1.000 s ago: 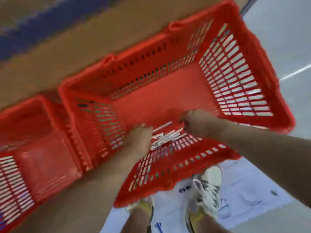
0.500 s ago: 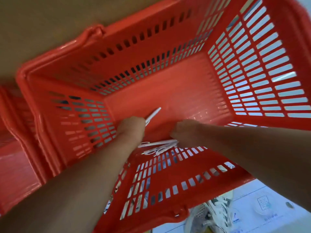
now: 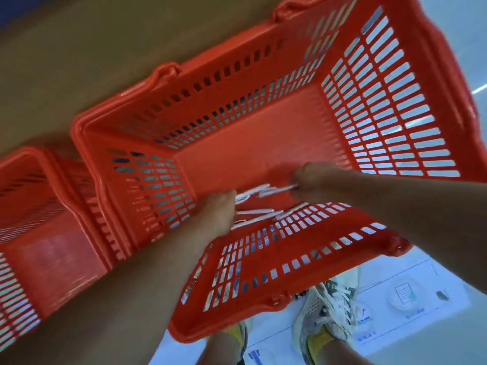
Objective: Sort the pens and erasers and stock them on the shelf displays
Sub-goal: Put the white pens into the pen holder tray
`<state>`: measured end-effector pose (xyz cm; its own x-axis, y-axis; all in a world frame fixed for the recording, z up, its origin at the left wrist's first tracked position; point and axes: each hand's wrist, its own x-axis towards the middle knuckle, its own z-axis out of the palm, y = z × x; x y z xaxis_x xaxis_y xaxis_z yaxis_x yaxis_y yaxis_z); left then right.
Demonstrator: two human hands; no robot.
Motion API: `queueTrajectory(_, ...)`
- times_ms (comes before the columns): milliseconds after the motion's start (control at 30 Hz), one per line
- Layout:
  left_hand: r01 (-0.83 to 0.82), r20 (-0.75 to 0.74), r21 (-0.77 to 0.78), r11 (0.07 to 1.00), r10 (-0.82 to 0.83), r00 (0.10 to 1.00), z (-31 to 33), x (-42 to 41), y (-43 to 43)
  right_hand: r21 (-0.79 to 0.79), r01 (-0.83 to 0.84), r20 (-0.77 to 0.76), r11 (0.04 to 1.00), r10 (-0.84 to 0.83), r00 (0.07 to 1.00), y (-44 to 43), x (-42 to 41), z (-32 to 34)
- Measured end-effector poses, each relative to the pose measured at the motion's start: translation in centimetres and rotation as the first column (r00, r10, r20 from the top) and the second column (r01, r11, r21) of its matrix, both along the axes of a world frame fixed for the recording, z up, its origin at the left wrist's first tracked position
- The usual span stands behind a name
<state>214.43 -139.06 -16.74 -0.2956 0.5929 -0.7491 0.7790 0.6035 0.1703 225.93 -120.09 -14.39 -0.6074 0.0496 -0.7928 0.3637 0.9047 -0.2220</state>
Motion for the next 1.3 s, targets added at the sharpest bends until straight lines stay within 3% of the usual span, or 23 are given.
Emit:
queueTrajectory(167,0.117,-0.081,-0.034,0.993,-0.119,0.990,-2.3,2.1,1.4,-0.013,0.267,0.114,0.963,-0.264,0.958,4.9,1.4,0.6)
queueTrajectory(233,0.165,-0.074,-0.004,0.986,-0.165,0.984,-3.3,2.9,1.6,-0.096,0.458,0.095,0.884,-0.450,0.888,5.9,1.9,0.7)
queueTrajectory(333,0.145,-0.063,0.032,0.989,-0.143,0.988,-3.3,2.6,1.8,-0.286,0.771,0.139,0.569,-0.771,0.621,5.7,2.3,1.9)
queueTrajectory(367,0.069,-0.053,0.053,0.996,-0.066,0.996,-2.7,2.3,2.0,-0.348,0.824,0.164,0.447,-0.836,0.523,5.2,2.3,2.6)
queueTrajectory(433,-0.246,0.058,0.099,0.964,0.241,0.969,-0.6,1.9,2.9,-0.465,0.855,0.216,0.229,-0.907,0.361,4.0,2.2,4.7)
queueTrajectory(467,-0.434,0.146,0.107,0.895,0.418,0.897,0.9,1.9,3.6,-0.504,0.853,0.241,0.135,-0.927,0.289,3.2,2.0,6.0)
queueTrajectory(533,-0.734,0.371,0.088,0.674,0.661,0.652,5.1,2.2,5.0,-0.541,0.841,0.291,-0.013,-0.941,0.173,1.5,1.4,8.9)
queueTrajectory(633,-0.929,0.668,-0.074,0.364,0.710,0.225,13.3,3.5,7.3,-0.570,0.785,0.453,-0.244,-0.890,0.053,-1.2,0.5,14.3)
queueTrajectory(667,-0.940,0.714,-0.131,0.316,0.688,0.132,16.1,3.9,8.0,-0.582,0.757,0.488,-0.297,-0.872,0.034,-2.0,0.3,16.3)
queueTrajectory(700,-0.940,0.727,-0.157,0.303,0.680,0.098,18.8,4.3,8.4,-0.600,0.735,0.492,-0.316,-0.870,0.027,-2.6,0.1,18.5)
queueTrajectory(733,-0.939,0.724,-0.147,0.312,0.681,0.113,21.2,4.6,8.8,-0.621,0.719,0.465,-0.312,-0.885,0.018,-3.0,0.0,20.5)
queueTrajectory(767,-0.929,0.710,-0.099,0.355,0.680,0.184,23.5,4.7,9.1,-0.645,0.706,0.412,-0.293,-0.911,-0.002,-3.2,-0.1,22.8)
queueTrajectory(867,-0.753,0.576,0.179,0.634,0.553,0.602,31.4,4.5,9.7,-0.704,0.683,0.213,-0.196,-0.975,-0.061,-3.1,-0.1,30.0)
queueTrajectory(933,-0.624,0.464,0.335,0.705,0.453,0.761,37.5,4.3,10.0,-0.710,0.693,0.133,-0.125,-0.990,-0.043,-2.8,0.0,35.2)
queueTrajectory(1067,-0.451,0.298,0.486,0.748,0.344,0.891,49.0,3.3,9.7,-0.711,0.682,0.173,-0.171,-0.983,-0.067,-2.7,-0.4,45.5)
queueTrajectory(1167,-0.298,0.181,0.504,0.811,0.238,0.954,56.7,2.2,9.1,-0.708,0.656,0.196,-0.263,-0.965,-0.174,-3.4,-1.6,53.2)
queueTrajectory(1300,-0.301,0.247,0.543,0.784,0.193,0.950,66.7,0.8,8.2,-0.749,0.580,0.154,-0.319,-0.936,-0.316,-4.4,-3.0,60.9)
